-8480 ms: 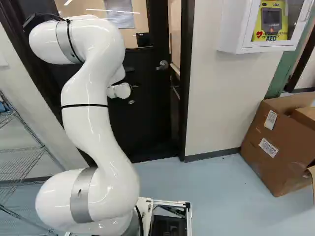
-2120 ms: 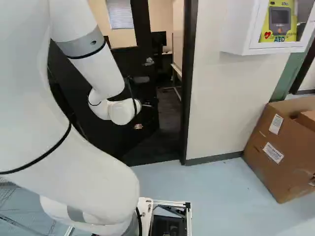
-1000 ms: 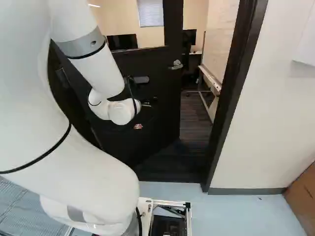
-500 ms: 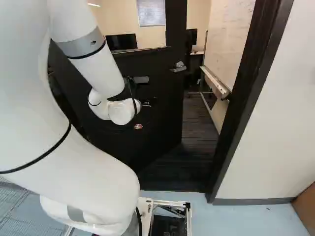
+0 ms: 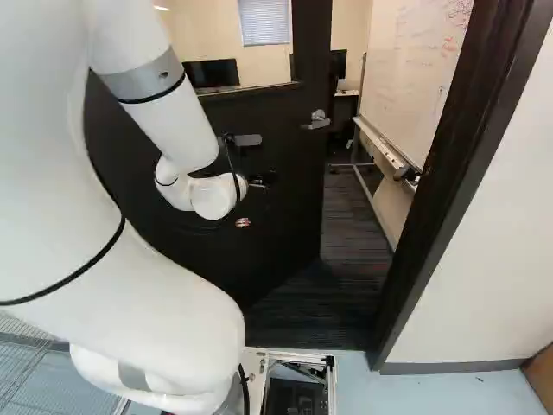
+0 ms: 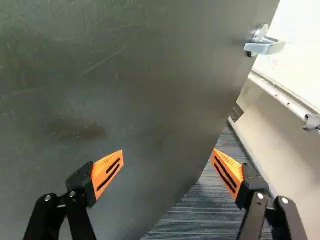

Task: Open the door and move inside

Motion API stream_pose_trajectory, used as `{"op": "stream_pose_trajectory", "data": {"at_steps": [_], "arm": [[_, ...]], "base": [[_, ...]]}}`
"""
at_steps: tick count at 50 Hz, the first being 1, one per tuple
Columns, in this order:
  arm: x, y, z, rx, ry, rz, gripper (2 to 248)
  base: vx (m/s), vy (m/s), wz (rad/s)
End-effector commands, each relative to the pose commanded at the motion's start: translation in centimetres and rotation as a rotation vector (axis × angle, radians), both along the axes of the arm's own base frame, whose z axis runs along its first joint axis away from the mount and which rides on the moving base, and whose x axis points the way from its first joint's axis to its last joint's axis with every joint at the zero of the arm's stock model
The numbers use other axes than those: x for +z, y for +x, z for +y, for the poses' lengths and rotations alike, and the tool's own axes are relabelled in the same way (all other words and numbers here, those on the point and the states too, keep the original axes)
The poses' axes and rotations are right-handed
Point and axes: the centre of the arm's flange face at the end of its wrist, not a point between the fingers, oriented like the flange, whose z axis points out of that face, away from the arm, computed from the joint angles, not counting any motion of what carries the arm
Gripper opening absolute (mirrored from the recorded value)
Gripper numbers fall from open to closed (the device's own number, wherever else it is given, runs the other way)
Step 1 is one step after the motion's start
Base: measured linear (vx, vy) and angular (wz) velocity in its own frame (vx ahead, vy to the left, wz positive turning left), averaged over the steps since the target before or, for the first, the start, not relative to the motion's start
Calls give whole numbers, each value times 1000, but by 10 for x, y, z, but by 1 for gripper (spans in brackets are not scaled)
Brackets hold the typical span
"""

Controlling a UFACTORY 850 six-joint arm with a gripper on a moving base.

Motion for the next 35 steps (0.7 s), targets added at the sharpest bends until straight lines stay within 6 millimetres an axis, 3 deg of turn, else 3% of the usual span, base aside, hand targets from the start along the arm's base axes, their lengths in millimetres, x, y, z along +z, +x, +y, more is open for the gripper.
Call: {"op": "stream_pose_trajectory", "data": {"at_steps": [35], "arm": [[0, 9, 1, -41, 25, 2, 247]], "base": [[0, 0, 0]]}}
